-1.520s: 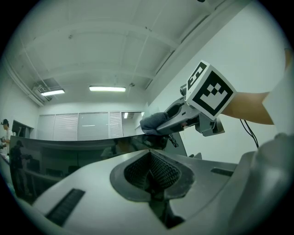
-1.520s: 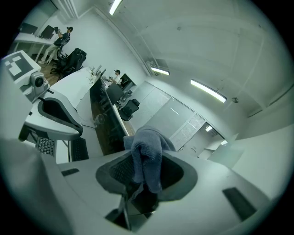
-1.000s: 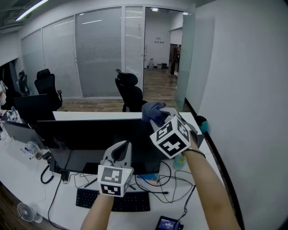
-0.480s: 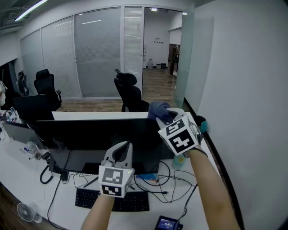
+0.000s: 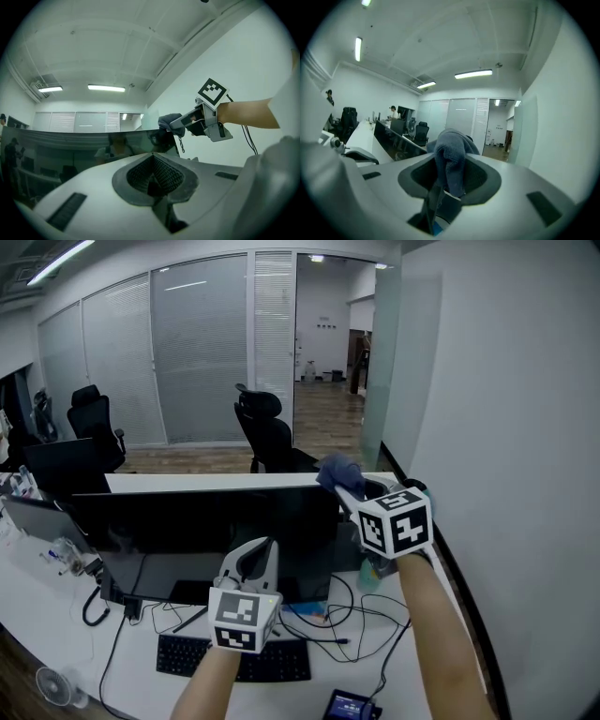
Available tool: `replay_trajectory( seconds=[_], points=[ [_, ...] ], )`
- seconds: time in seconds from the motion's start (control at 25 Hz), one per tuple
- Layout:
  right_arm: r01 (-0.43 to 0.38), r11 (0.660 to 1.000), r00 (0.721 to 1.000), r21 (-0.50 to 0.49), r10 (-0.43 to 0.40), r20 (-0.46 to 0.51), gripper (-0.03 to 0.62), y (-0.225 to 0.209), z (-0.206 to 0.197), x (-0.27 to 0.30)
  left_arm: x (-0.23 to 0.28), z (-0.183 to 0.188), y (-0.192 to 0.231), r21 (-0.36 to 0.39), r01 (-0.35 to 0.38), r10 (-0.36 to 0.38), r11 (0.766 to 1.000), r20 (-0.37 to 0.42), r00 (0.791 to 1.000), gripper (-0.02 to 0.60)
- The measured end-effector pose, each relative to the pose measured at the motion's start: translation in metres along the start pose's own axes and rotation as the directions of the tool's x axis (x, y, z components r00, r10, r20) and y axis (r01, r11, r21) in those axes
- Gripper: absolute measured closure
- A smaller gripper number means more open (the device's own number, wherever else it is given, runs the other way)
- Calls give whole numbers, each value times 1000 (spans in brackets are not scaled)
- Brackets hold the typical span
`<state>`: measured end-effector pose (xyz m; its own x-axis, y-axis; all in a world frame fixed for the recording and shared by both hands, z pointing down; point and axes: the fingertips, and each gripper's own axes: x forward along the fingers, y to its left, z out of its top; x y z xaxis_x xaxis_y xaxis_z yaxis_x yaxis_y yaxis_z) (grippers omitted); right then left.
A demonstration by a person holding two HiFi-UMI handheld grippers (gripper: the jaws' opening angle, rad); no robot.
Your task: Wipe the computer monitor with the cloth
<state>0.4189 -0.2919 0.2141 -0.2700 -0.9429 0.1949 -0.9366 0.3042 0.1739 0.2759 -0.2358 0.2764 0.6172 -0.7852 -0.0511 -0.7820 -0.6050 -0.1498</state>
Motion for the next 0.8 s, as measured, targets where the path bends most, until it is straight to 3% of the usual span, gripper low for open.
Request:
replay_trajectory(
  seconds=[0.2,0.48,0.64,0.8],
  points=[
    [-33,975,997,220,16,80,457,-4,-9,-3,-1,-7,-1,-5,4,-5,1000,-10,1000,574],
    [-122,841,978,527,13,207,458,-8,-25,-5,-3,-13,1,-11,2,-2,1000,-18,1000,574],
    [-159,779,973,606,20,230,459,-8,-41,-5,-2,-14,0,-16,3,-3,1000,-19,1000,574],
    [-169,756,972,632,20,235,459,-6,-51,-6,-3,-17,1,-17,-1,0,1000,-22,1000,574]
  ],
)
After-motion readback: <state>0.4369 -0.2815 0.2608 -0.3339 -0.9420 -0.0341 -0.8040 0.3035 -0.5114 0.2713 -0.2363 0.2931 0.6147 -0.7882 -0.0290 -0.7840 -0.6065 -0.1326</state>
